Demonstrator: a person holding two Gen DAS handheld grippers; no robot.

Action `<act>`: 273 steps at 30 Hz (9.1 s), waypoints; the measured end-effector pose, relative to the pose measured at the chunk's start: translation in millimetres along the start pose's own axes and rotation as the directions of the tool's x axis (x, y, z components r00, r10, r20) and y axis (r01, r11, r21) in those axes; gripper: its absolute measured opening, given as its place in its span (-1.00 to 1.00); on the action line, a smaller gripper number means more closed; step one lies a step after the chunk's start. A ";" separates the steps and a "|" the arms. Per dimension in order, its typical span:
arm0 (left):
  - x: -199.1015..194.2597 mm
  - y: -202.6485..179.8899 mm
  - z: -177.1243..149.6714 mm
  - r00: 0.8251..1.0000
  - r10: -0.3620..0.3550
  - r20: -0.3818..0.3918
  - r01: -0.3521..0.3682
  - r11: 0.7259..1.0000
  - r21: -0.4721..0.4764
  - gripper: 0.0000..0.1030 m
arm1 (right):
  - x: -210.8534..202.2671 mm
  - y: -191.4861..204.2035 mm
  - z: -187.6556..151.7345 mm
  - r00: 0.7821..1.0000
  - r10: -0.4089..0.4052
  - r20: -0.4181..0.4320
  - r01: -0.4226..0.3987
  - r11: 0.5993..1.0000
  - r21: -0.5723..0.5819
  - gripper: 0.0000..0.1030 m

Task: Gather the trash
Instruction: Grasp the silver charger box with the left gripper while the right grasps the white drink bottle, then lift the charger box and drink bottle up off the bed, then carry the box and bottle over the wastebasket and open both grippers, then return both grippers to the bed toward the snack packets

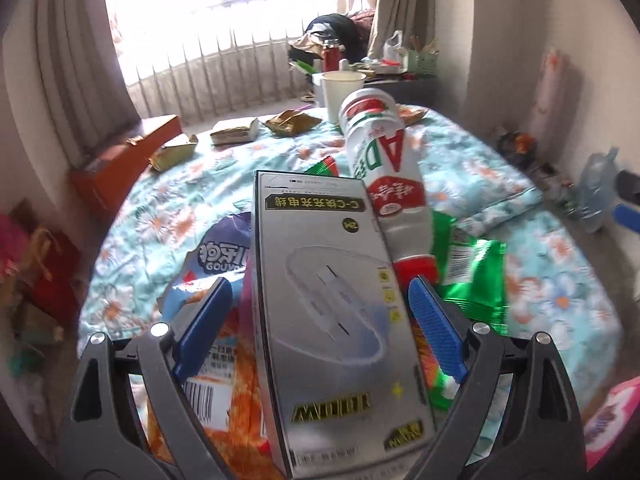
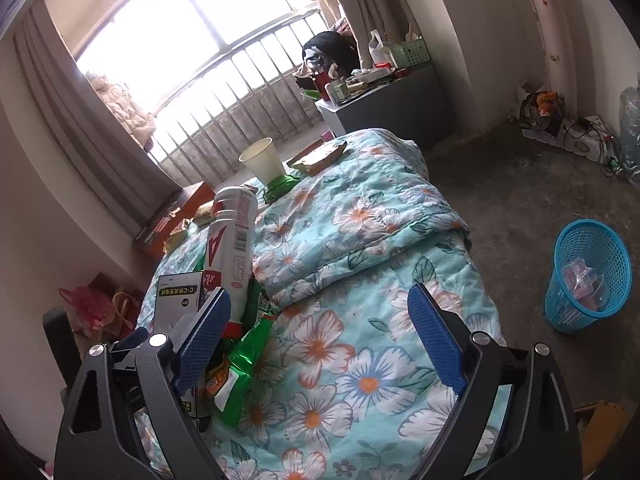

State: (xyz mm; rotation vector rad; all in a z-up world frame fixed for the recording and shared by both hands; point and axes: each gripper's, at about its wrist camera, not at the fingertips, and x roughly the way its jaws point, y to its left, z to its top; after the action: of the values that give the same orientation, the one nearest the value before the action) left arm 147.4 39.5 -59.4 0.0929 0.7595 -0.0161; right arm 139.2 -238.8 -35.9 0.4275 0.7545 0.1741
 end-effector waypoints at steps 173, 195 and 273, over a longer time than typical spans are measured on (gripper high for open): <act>-24.0 -100.5 -31.3 0.890 -0.351 -0.292 0.377 0.926 0.033 0.63 | -55.2 -80.6 -54.3 0.994 0.059 -0.096 -0.035 0.973 0.226 0.21; 3.4 -155.6 -25.3 0.968 -0.097 -0.233 0.164 0.944 0.287 0.63 | -54.8 -107.1 -65.5 0.987 0.135 -0.085 -0.107 0.954 0.280 0.21; 77.2 -519.7 119.4 0.695 -0.657 -0.291 0.708 0.558 0.432 0.67 | -55.5 -464.8 -79.4 0.916 -0.353 0.191 0.077 0.621 0.780 0.48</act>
State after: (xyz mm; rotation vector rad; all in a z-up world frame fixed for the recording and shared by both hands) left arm 260.4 -487.2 -67.1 0.3106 0.8340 -0.9984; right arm 44.8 -649.2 -255.0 1.1452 0.5054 -0.4790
